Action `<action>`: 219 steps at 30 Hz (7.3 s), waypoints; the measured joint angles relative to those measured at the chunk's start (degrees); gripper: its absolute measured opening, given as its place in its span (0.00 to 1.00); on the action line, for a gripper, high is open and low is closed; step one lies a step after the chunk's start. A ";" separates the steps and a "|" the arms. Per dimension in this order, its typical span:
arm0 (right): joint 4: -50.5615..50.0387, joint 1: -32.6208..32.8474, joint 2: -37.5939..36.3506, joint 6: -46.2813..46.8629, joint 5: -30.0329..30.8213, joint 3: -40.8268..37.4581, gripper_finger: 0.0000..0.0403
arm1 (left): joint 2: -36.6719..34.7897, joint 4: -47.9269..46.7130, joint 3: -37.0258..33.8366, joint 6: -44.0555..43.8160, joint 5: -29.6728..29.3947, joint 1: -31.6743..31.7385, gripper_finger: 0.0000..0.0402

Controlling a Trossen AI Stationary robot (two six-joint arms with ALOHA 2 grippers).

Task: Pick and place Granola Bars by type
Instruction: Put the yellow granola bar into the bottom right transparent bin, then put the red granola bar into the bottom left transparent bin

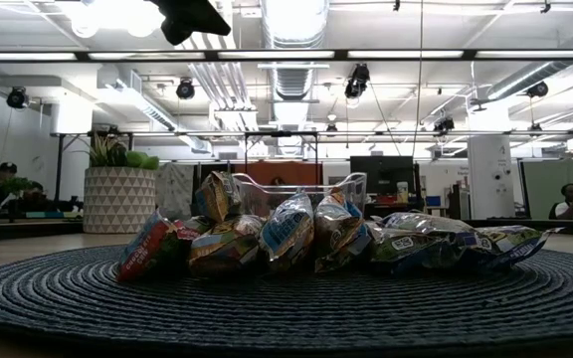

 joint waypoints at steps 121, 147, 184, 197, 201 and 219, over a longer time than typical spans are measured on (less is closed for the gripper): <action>47.11 -53.48 -0.86 -42.00 8.33 8.28 0.02 | -0.09 4.85 0.72 -7.06 -5.32 -15.91 0.00; 41.68 -53.54 -7.70 -40.30 7.39 7.91 0.02 | 0.35 7.55 7.72 -5.77 -8.66 -25.67 0.26; 35.32 -53.53 -11.50 -32.02 7.63 7.90 0.02 | 15.63 -16.43 14.64 23.00 2.49 -30.56 0.49; 35.31 -53.53 -11.50 -33.10 7.61 7.91 0.02 | 17.91 -16.74 15.08 20.62 -1.27 -30.16 0.49; 35.31 -53.53 -11.50 -33.18 7.61 7.91 0.02 | 17.75 -16.57 15.19 19.54 -2.38 -29.93 0.49; 35.31 -53.53 -11.48 -33.13 7.56 7.91 0.02 | 17.70 -16.91 15.11 19.32 -3.06 -29.65 0.40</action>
